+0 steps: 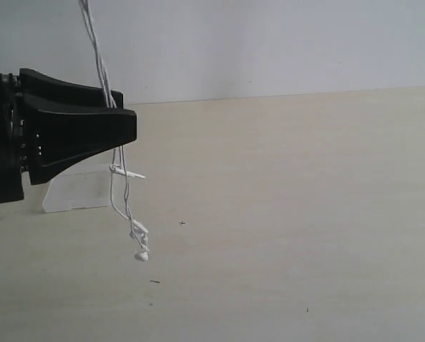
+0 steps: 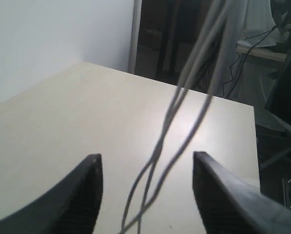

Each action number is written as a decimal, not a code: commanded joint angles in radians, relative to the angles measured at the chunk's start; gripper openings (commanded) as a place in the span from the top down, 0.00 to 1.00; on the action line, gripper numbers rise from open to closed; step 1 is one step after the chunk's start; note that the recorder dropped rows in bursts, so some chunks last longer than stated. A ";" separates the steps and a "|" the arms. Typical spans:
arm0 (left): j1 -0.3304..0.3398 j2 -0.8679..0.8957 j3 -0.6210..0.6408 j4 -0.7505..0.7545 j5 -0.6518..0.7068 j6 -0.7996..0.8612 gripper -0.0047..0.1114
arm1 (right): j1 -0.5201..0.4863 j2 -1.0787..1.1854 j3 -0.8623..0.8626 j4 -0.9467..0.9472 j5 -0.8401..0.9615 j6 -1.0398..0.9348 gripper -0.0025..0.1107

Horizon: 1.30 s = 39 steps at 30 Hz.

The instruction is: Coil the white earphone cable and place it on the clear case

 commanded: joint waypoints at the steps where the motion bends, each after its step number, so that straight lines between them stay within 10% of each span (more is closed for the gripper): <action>1: -0.006 -0.002 -0.006 -0.026 -0.011 0.012 0.47 | 0.000 -0.005 -0.006 0.002 -0.011 0.003 0.98; 16: -0.031 0.052 -0.006 -0.054 0.010 0.099 0.65 | 0.000 -0.005 -0.006 0.024 -0.009 0.002 0.98; 23: -0.031 0.052 -0.006 -0.054 -0.005 0.107 0.93 | 0.000 -0.016 -0.006 0.014 -0.009 0.002 0.98; 39: -0.031 0.048 -0.006 -0.043 -0.099 0.103 0.94 | -0.002 -0.081 -0.006 -0.344 -0.005 0.232 0.98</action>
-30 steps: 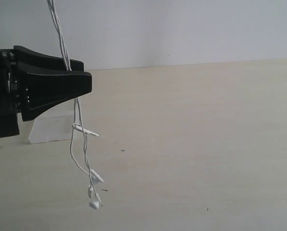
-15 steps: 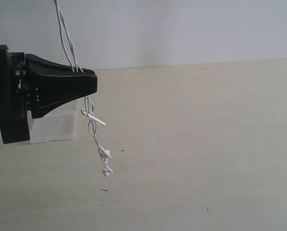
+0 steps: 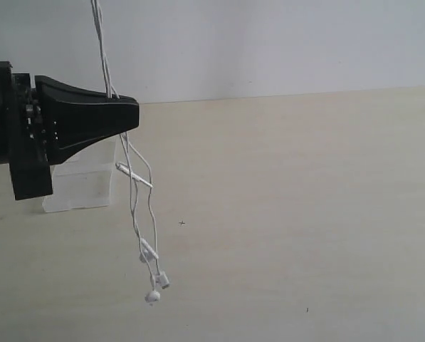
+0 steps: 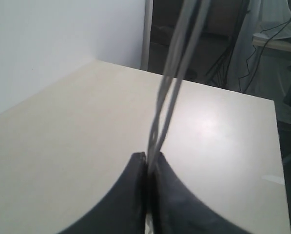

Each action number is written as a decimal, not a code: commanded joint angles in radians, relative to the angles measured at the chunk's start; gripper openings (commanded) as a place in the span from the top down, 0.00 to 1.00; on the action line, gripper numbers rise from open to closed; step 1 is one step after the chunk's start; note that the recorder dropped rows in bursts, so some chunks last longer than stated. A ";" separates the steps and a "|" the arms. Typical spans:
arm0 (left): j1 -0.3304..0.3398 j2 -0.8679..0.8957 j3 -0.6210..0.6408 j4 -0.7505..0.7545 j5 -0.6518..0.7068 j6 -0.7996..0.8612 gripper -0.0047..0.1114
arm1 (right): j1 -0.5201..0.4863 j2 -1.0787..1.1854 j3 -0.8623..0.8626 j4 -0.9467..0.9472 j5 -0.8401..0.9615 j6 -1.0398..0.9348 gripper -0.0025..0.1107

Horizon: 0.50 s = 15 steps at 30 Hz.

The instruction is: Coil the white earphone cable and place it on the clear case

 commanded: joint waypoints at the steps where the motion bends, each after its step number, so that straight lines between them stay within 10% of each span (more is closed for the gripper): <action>1: -0.003 -0.001 -0.002 0.019 -0.042 0.001 0.94 | -0.002 -0.037 -0.006 -0.213 -0.017 0.165 0.98; 15: -0.003 -0.136 -0.002 0.082 -0.217 -0.078 0.94 | -0.002 -0.098 -0.006 -0.809 0.401 0.552 0.98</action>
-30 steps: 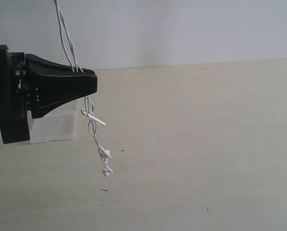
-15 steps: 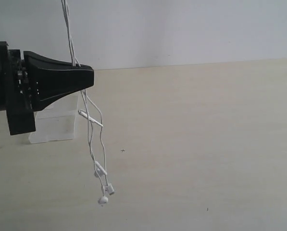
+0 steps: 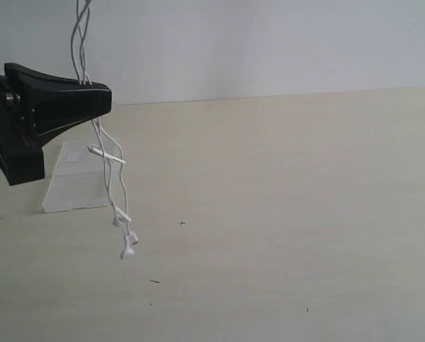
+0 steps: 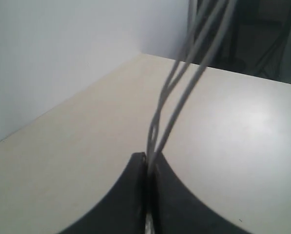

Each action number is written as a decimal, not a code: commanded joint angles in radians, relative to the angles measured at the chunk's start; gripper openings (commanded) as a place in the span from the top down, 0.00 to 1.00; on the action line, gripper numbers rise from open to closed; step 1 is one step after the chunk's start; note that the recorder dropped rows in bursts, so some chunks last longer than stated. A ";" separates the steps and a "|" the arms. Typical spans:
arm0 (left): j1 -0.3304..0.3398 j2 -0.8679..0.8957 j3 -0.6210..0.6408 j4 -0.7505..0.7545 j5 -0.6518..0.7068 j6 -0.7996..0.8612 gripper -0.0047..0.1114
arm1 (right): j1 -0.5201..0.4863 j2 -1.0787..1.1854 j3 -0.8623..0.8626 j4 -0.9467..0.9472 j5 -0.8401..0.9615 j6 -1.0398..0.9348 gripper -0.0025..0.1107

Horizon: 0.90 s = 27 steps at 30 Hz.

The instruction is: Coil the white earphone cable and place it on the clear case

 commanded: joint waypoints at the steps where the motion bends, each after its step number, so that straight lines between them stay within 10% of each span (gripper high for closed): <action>1: -0.003 -0.046 -0.002 0.038 -0.027 -0.052 0.94 | -0.002 -0.008 -0.004 -0.105 0.183 0.048 0.98; 15: -0.003 -0.183 -0.002 0.339 -0.101 -0.390 0.94 | -0.002 -0.011 0.158 -0.342 0.409 0.161 0.98; 27: -0.003 -0.282 -0.002 0.562 -0.192 -0.627 0.94 | -0.002 -0.022 0.560 -0.192 0.140 0.233 0.98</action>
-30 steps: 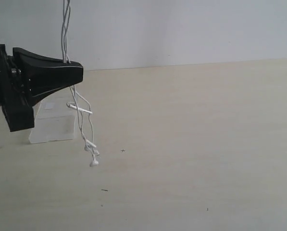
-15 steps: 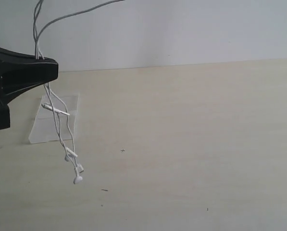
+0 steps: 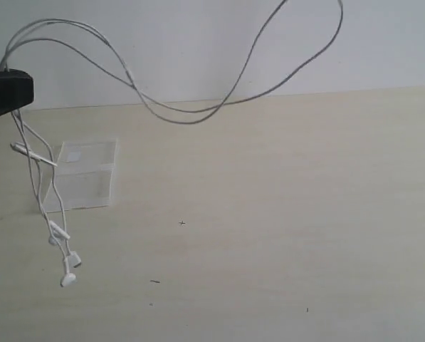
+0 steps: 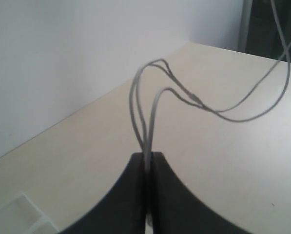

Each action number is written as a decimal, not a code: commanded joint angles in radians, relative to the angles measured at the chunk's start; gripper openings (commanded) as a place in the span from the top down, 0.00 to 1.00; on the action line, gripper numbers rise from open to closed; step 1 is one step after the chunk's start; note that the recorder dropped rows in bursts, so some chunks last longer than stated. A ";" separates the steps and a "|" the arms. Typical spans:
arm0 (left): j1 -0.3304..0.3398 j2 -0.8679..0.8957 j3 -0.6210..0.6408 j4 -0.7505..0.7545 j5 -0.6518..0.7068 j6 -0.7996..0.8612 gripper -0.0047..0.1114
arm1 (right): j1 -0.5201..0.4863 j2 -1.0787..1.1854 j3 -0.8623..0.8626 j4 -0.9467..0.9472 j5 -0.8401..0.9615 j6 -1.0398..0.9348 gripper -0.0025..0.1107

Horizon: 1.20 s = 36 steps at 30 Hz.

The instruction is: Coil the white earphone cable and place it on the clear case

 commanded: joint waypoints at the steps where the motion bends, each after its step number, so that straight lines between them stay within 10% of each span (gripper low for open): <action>1: -0.003 -0.018 -0.002 0.044 -0.021 -0.066 0.94 | -0.002 -0.008 0.136 0.124 -0.169 0.023 0.98; 12: -0.003 -0.028 -0.002 0.044 -0.057 -0.070 0.94 | -0.002 -0.007 0.390 0.280 -0.354 -0.043 0.95; 20: -0.003 -0.028 -0.002 0.044 -0.063 -0.070 0.94 | -0.002 -0.007 0.430 0.358 -0.381 -0.119 0.41; 36: -0.003 -0.040 -0.002 0.044 -0.062 -0.012 0.94 | -0.002 -0.007 0.435 0.452 -0.487 -0.271 0.49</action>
